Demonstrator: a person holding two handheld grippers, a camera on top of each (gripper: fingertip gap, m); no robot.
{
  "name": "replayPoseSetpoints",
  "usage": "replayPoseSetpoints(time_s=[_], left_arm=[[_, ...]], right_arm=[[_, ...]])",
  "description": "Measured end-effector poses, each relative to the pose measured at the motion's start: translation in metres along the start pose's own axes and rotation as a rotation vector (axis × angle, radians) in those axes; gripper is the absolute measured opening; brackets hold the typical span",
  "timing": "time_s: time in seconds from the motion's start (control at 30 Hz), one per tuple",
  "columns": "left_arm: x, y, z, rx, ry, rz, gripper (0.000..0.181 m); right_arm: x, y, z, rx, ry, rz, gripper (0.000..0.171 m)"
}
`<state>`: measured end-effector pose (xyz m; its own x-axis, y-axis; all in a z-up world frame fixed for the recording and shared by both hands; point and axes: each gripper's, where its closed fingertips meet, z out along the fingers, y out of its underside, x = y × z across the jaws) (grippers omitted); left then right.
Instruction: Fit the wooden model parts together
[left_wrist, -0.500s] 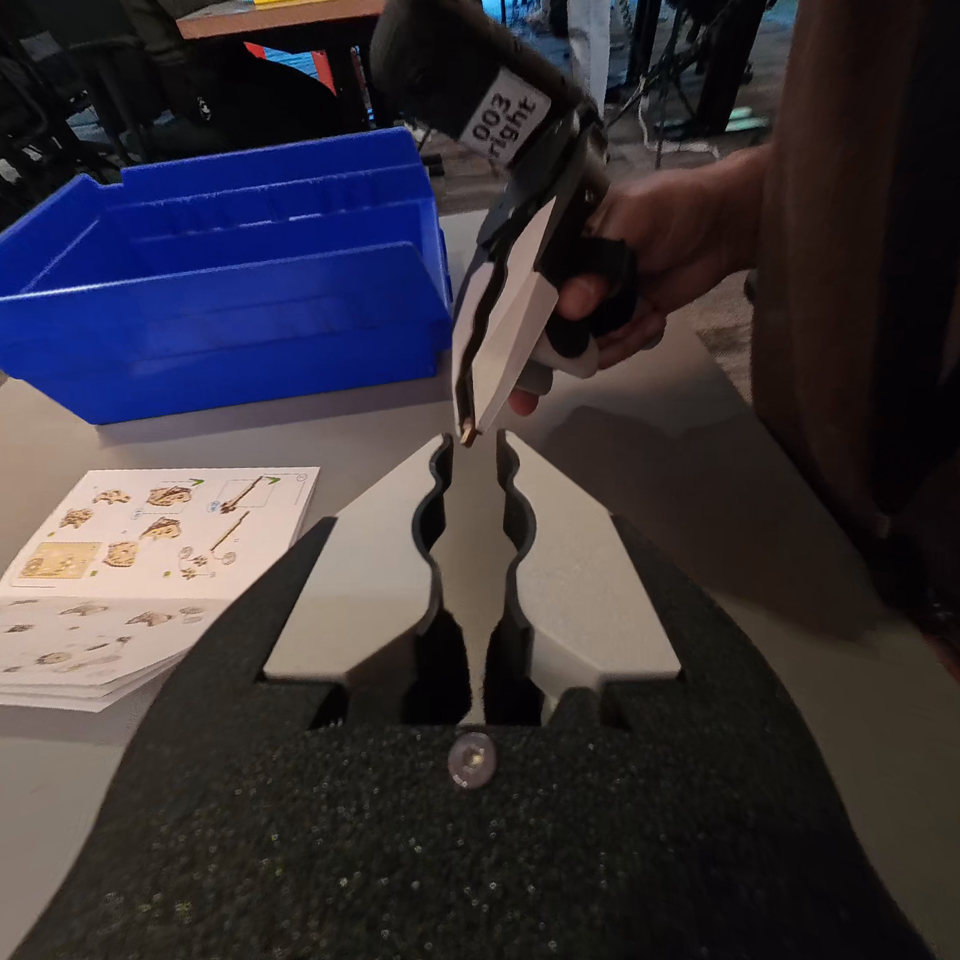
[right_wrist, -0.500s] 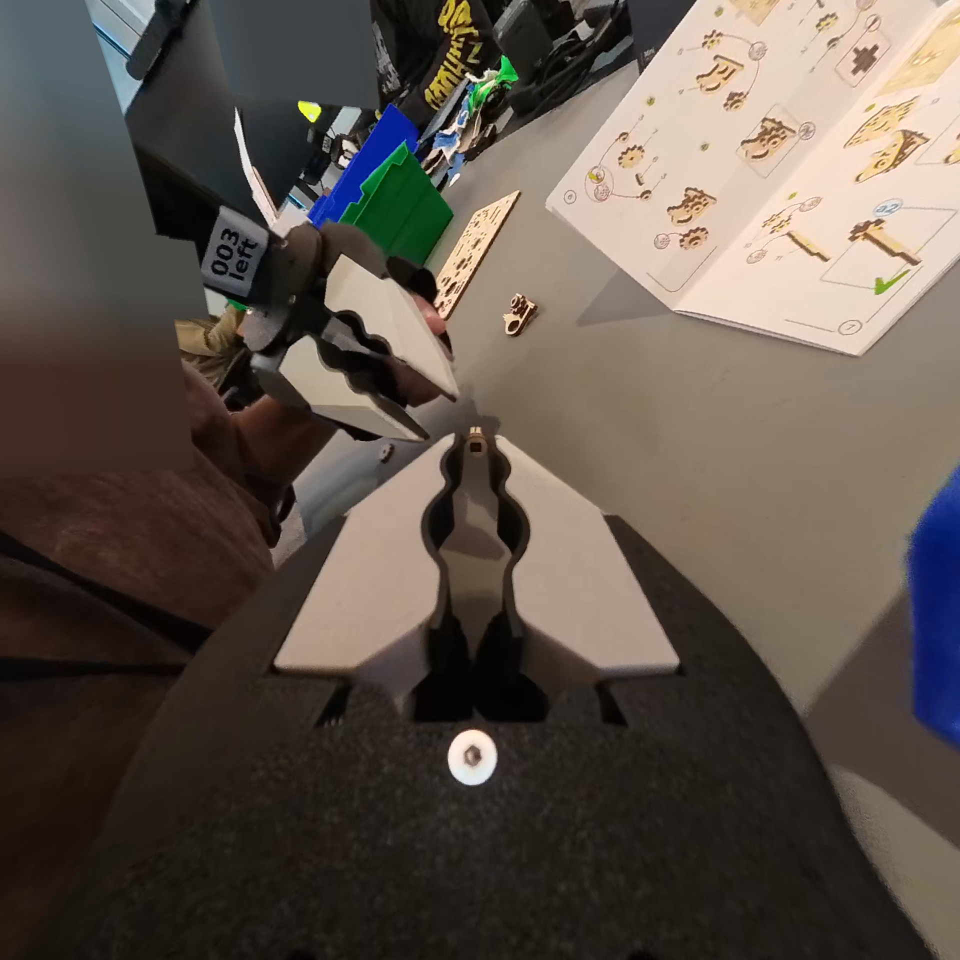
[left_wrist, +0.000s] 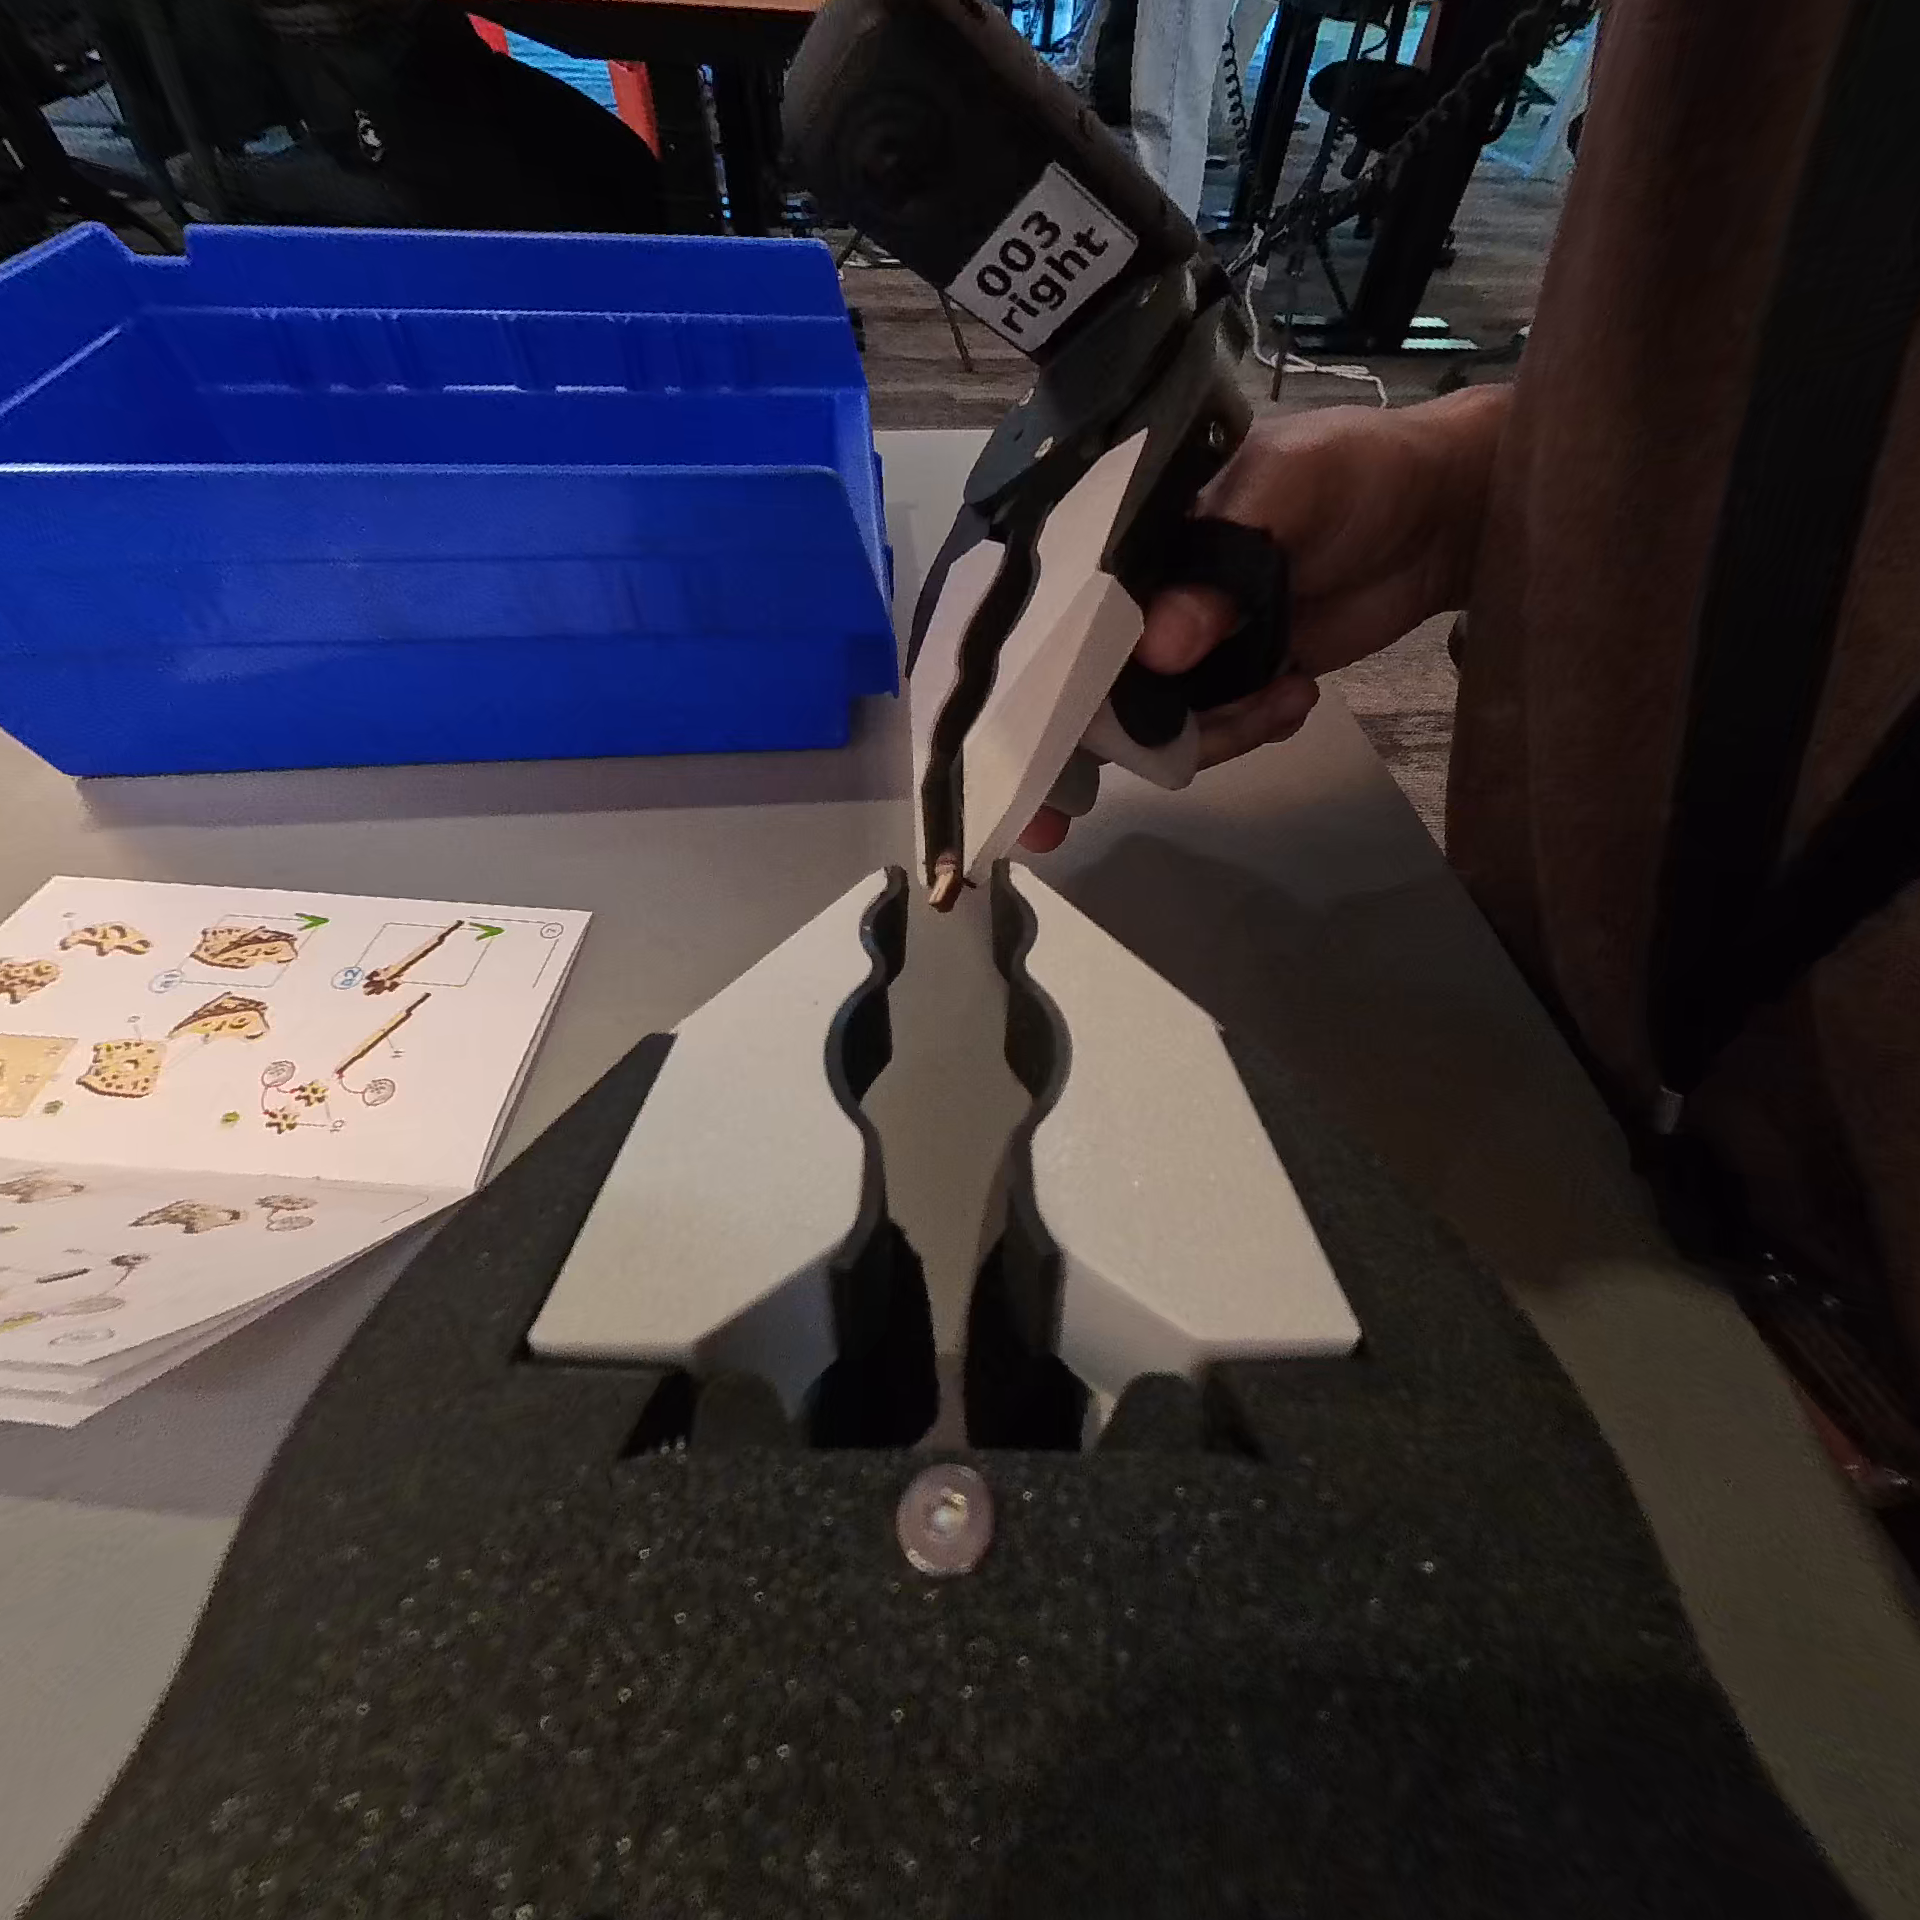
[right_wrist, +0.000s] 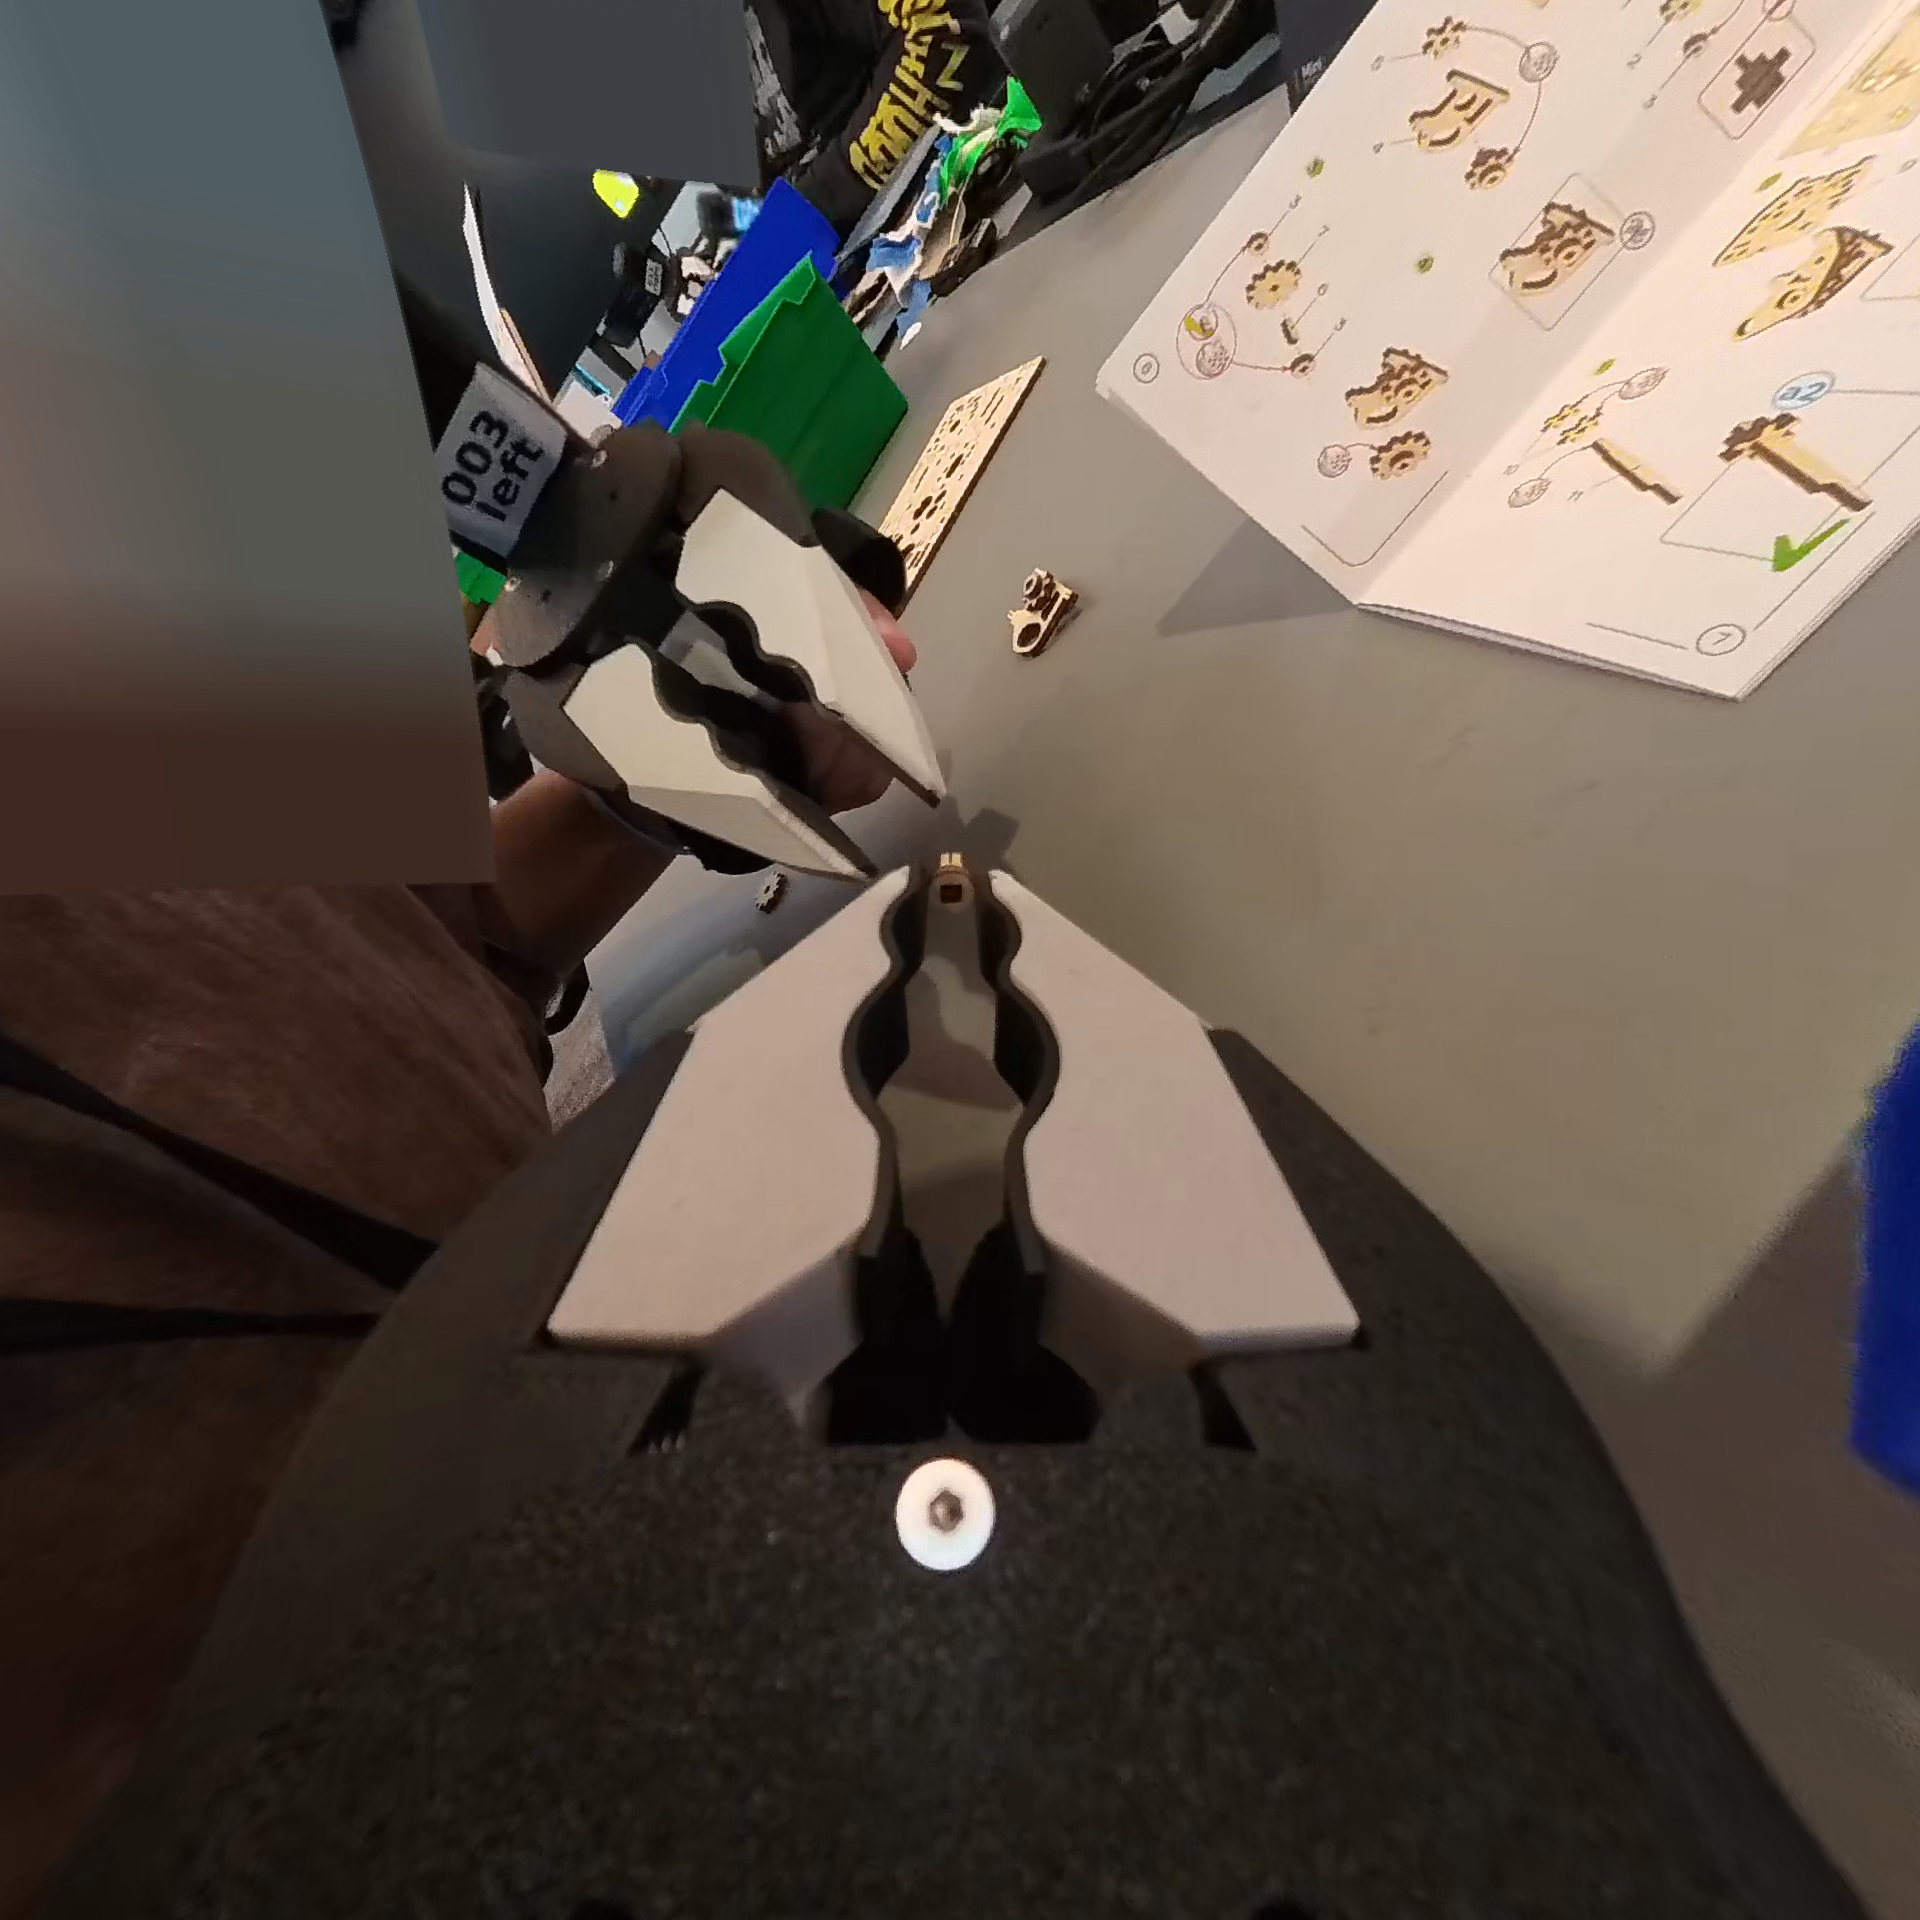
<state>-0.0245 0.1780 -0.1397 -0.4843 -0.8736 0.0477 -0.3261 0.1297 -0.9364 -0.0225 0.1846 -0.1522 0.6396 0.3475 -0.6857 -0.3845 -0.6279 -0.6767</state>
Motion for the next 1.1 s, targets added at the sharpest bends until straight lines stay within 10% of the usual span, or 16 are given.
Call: replayPoseSetpoints(time_s=[1.1], left_arm=[[-0.002,0.002,-0.004,-0.015,0.027,0.058,0.014]], right_arm=[[-0.005,0.004,0.009,-0.020,-0.022,-0.003,0.009]])
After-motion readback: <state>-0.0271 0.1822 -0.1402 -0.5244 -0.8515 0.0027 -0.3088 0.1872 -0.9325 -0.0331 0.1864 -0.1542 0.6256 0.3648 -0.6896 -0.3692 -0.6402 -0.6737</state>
